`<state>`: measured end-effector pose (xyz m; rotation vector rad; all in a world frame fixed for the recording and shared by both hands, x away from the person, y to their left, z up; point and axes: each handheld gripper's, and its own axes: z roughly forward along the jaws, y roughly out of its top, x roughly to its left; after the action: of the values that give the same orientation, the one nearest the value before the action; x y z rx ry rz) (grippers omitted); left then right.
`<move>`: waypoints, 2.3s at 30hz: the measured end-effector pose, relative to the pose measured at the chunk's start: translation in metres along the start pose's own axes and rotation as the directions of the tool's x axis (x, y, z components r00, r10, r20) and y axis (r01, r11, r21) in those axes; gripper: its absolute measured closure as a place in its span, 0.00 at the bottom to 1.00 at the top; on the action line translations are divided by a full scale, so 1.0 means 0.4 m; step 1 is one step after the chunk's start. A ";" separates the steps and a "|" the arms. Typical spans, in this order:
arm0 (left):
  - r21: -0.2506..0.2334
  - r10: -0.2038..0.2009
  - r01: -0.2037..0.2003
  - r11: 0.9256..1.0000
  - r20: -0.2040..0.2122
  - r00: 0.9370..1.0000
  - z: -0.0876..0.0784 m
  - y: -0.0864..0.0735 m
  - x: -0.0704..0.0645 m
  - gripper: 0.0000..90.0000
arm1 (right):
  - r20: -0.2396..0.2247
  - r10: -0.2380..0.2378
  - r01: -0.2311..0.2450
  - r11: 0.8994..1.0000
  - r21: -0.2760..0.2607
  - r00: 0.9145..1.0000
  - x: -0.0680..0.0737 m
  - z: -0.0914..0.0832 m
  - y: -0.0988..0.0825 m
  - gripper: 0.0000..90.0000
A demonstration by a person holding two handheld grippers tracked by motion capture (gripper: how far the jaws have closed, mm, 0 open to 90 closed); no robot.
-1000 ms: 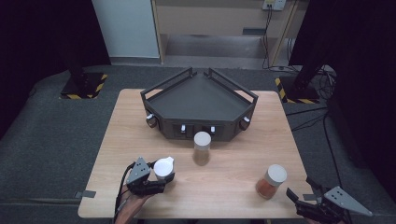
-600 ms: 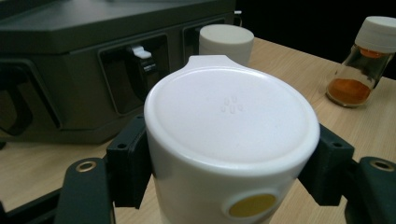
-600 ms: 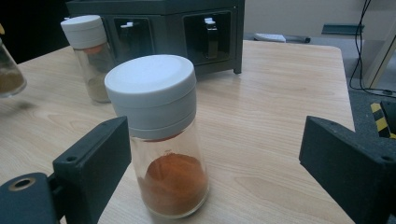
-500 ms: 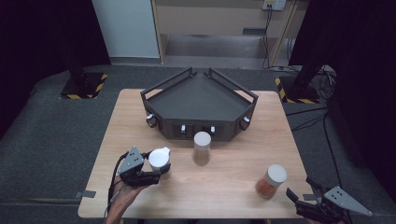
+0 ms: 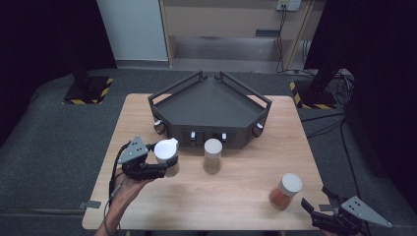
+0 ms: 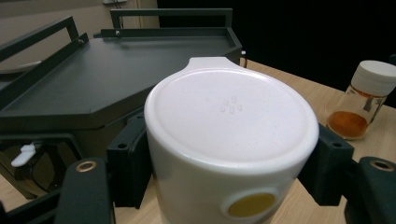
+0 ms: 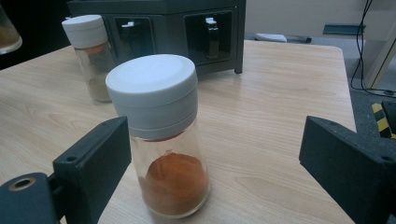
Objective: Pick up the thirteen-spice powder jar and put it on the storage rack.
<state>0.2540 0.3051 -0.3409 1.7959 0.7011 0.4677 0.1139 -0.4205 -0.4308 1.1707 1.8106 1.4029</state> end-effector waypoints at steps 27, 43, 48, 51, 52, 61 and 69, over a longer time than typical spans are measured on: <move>-0.039 -0.010 0.007 0.999 -0.085 0.996 0.063 0.173 0.081 0.32 | -0.013 0.026 -0.026 1.000 -0.001 1.000 -0.010 0.002 -0.003 0.07; -0.033 -0.064 0.059 0.998 -0.172 0.983 0.157 0.260 0.127 0.33 | -0.017 0.031 -0.031 1.000 -0.003 0.999 -0.013 0.002 -0.005 0.07; -0.029 -0.099 0.095 0.995 -0.218 0.971 0.213 0.267 0.142 0.33 | -0.020 0.031 -0.031 1.000 0.002 0.999 -0.012 0.002 -0.003 0.07; -0.029 -0.111 0.107 0.994 -0.240 0.965 0.239 0.267 0.151 0.33 | -0.020 0.034 -0.034 0.999 -0.001 0.999 -0.013 0.002 -0.004 0.07; -0.028 -0.113 0.109 0.994 -0.247 0.962 0.246 0.267 0.153 0.33 | -0.021 0.035 -0.035 0.999 0.000 0.999 -0.014 0.002 -0.004 0.07; -0.024 -0.141 0.140 0.990 -0.299 0.944 0.296 0.261 0.165 0.33 | -0.026 0.036 -0.036 0.999 0.001 0.999 -0.016 0.002 -0.004 0.07; -0.013 -0.147 0.152 0.988 -0.340 0.929 0.331 0.245 0.169 0.33 | -0.026 0.039 -0.039 0.999 -0.001 0.999 -0.016 0.001 -0.005 0.07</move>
<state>0.4097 0.2334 -0.2927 1.6744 1.0756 0.6809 0.1166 -0.4261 -0.4332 1.1980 1.8135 1.4468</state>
